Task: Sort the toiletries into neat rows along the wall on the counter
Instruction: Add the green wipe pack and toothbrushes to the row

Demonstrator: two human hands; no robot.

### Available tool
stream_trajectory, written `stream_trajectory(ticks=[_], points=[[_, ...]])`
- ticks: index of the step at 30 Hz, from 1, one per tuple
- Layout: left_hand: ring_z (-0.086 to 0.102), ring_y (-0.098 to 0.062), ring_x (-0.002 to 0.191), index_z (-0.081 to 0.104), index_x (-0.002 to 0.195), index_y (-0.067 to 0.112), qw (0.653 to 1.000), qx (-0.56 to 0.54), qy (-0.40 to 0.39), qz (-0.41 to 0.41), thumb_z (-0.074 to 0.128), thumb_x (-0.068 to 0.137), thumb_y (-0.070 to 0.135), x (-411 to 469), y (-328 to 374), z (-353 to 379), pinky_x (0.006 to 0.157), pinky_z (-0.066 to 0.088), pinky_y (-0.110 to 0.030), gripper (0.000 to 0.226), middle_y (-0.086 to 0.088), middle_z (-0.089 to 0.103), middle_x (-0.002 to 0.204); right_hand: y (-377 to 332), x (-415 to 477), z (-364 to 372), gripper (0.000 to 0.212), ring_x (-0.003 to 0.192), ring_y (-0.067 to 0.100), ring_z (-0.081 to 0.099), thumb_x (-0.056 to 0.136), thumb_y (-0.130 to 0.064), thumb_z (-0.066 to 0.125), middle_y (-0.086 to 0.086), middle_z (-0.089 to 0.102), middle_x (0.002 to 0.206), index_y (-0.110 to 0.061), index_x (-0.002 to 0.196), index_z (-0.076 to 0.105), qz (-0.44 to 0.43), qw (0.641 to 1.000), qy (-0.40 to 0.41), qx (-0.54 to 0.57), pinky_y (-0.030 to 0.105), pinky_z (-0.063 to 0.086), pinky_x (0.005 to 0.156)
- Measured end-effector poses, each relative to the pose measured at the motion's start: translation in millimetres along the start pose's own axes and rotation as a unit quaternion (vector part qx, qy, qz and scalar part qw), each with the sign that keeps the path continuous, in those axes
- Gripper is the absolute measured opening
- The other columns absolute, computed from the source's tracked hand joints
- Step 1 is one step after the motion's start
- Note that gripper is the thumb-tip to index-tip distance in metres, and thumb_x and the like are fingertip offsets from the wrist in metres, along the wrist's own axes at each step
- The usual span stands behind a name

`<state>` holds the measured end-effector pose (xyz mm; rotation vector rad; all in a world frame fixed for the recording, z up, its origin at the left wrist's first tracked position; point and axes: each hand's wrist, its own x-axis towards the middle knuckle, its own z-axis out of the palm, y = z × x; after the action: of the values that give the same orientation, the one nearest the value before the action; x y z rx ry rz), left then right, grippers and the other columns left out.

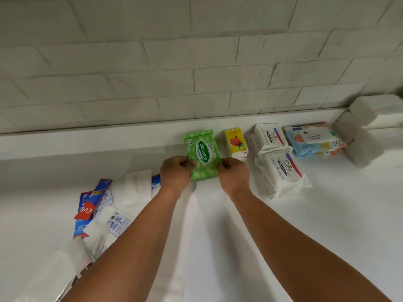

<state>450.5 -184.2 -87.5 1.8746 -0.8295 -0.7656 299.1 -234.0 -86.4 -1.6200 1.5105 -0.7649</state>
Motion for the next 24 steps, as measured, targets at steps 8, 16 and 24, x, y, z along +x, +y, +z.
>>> stream_trajectory(ticks=[8, 16, 24], points=[[0.069, -0.022, 0.080, 0.078, 0.092, 0.012, 0.993, 0.108, 0.034, 0.031, 0.072, 0.087, 0.026, 21.1, -2.6, 16.9, 0.079, 0.054, -0.033, 0.015, -0.005, 0.075, 0.084, 7.3, 17.8, 7.9, 0.023, 0.069, 0.026, 0.059, 0.088, -0.023, 0.053, -0.001, 0.056, 0.061, -0.014, 0.071, 0.065, 0.010, 0.986, -0.004, -0.165, 0.025, 0.030, 0.049], [0.067, -0.023, 0.094, 0.076, 0.107, 0.011, 0.987, 0.146, 0.053, 0.040, 0.071, 0.089, 0.027, 24.1, -10.2, 22.7, 0.078, 0.038, -0.021, 0.025, -0.007, 0.075, 0.100, 10.7, 22.5, 10.1, 0.020, 0.088, 0.028, 0.065, 0.089, -0.023, 0.055, 0.008, 0.071, 0.089, -0.015, 0.094, 0.072, 0.003, 0.983, -0.003, -0.183, 0.029, 0.048, 0.072], [0.065, -0.023, 0.104, 0.071, 0.115, 0.010, 0.984, 0.161, 0.058, 0.041, 0.069, 0.090, 0.031, 28.3, -9.1, 28.8, 0.085, 0.038, -0.022, 0.032, -0.008, 0.073, 0.110, 20.2, 31.3, 13.4, 0.022, 0.089, 0.030, 0.064, 0.093, -0.025, 0.053, 0.011, 0.068, 0.091, -0.012, 0.091, 0.071, -0.012, 0.980, -0.001, -0.199, 0.029, 0.044, 0.068]])
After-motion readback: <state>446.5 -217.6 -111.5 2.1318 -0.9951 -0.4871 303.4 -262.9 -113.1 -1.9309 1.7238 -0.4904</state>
